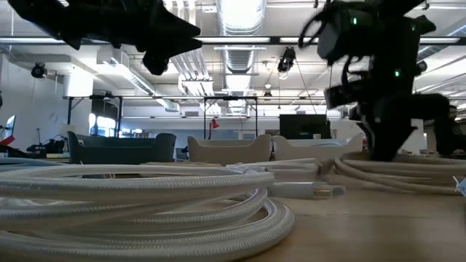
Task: Pick & Place USB Port
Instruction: Put the middle brown USB cable into the gray bin
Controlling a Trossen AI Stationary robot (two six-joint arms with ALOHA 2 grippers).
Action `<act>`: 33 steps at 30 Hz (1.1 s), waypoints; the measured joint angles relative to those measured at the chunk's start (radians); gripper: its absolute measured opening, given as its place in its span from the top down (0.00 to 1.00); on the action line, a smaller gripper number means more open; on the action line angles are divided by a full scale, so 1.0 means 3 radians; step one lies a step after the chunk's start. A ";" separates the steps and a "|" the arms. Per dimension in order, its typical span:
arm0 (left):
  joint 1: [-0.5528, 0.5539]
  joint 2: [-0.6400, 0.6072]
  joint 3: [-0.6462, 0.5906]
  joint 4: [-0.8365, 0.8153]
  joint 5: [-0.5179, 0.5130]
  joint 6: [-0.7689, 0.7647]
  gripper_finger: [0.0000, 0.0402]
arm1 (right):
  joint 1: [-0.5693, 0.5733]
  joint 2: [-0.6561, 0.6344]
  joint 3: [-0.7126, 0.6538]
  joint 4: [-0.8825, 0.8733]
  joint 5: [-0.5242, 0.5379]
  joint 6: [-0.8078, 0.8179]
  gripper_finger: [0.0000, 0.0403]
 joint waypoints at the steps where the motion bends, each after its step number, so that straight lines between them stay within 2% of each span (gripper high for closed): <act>1: 0.0000 0.0031 0.0037 -0.0008 0.0000 0.0001 0.66 | 0.0009 -0.0025 0.0044 0.0016 0.0038 -0.0015 0.94; 4: 0.0000 0.0069 0.0089 -0.0020 0.0003 0.0002 0.66 | 0.0009 -0.0073 0.0201 0.0000 0.0359 -0.0101 0.94; 10: 0.0000 0.0054 0.0106 -0.0018 0.0011 0.0006 0.66 | -0.0067 -0.0080 0.0593 0.0014 0.1308 -0.0445 0.94; 14: -0.0001 0.0022 0.0106 -0.0010 0.0012 0.0005 0.66 | -0.0203 -0.0022 0.0852 0.0253 0.1926 -0.0662 0.94; 26: -0.0016 -0.0047 0.0120 -0.0009 0.0118 0.0014 0.66 | -0.0923 0.0419 0.1190 0.1730 0.2012 -0.1829 0.94; 30: -0.0017 -0.0048 0.0120 -0.0014 0.0120 0.0017 0.66 | -0.1134 0.0662 0.1241 0.2256 0.2008 -0.2045 0.94; 33: -0.0017 -0.0048 0.0120 -0.0041 0.0120 0.0019 0.66 | -0.1257 0.0829 0.1309 0.2414 0.2012 -0.2104 0.94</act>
